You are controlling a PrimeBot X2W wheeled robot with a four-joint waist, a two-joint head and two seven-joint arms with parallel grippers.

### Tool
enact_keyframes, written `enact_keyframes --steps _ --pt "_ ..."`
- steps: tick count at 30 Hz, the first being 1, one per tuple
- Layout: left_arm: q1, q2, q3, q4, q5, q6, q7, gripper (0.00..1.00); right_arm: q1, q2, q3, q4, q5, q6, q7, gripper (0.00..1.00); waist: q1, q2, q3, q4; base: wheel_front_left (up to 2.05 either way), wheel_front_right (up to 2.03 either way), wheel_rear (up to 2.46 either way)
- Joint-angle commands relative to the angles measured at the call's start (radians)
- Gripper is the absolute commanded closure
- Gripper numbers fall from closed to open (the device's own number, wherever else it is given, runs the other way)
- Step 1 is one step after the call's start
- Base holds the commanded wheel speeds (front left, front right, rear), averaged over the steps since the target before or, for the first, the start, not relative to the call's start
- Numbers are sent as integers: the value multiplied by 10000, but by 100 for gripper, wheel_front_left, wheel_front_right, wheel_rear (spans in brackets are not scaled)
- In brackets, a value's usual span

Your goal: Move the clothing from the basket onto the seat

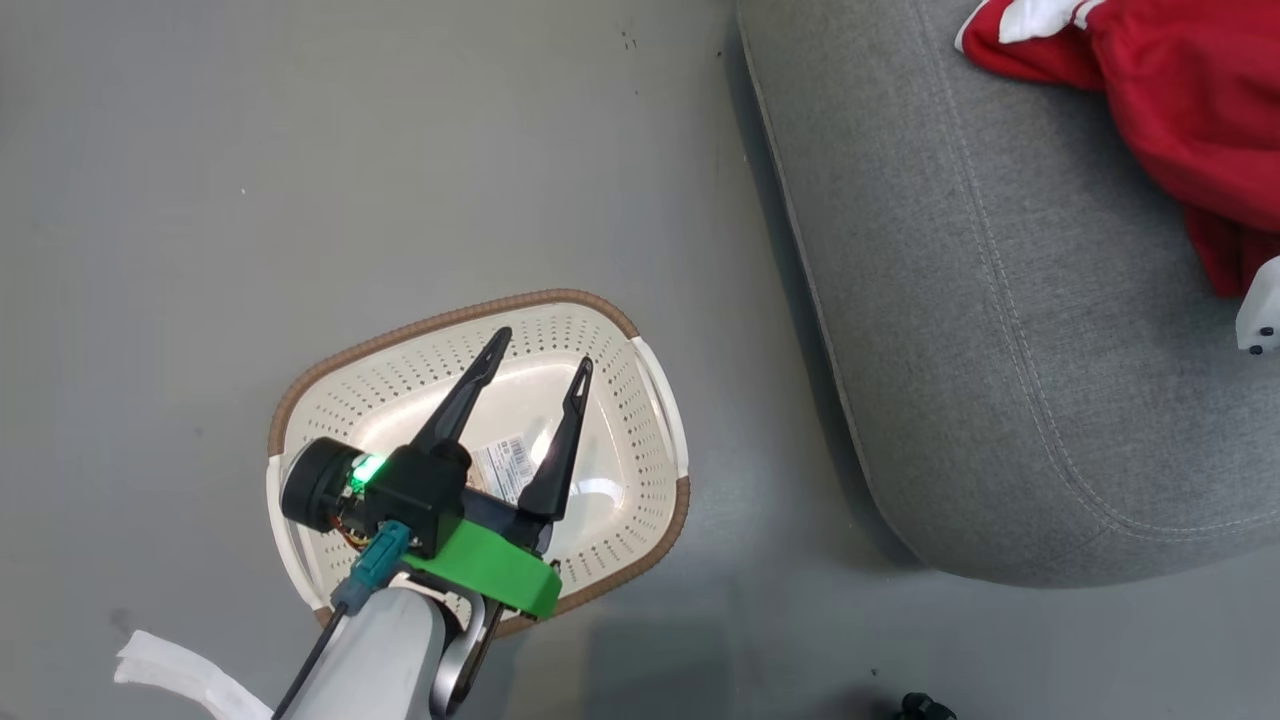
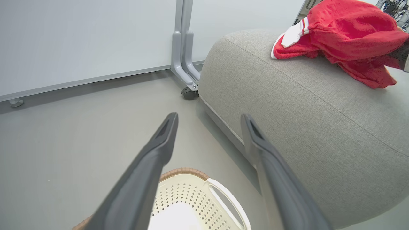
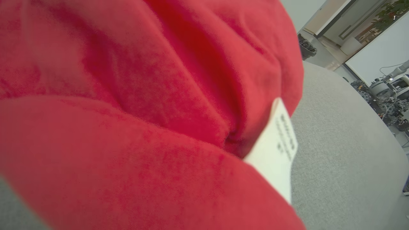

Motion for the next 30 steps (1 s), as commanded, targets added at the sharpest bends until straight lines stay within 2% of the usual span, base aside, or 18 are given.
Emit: enact_keyframes --steps 1,7,15,18,23,30 --pt "138 -46 -18 41 -53 -45 -2 0 -153 -224 55 124 82 -20 -21 0 -1 -1 -458 -72 0 0 0" --pt "482 -135 53 177 -188 -45 -2 0 58 -433 414 660 171 -18 -20 0 -1 -1 -1206 -100 0 0 0" --pt "1085 -398 293 282 -397 -45 -2 0 680 -762 1522 185 571 -20 -20 0 -1 -1 -2777 -262 0 0 0" --pt "1361 -442 409 302 -472 -45 -2 0 1035 -967 1854 -339 912 -18 -20 0 -1 -1 -3392 -327 0 0 0" --pt "1885 -488 675 237 -761 -45 -2 0 1675 -1040 1837 -1600 1485 -18 -20 0 -1 -1 -4217 -403 0 0 0" --pt "2406 -485 1034 -51 -1186 35 0 0 2809 -809 1796 -4258 2098 -18 -18 0 -1 -1 -4911 -180 0 0 0"
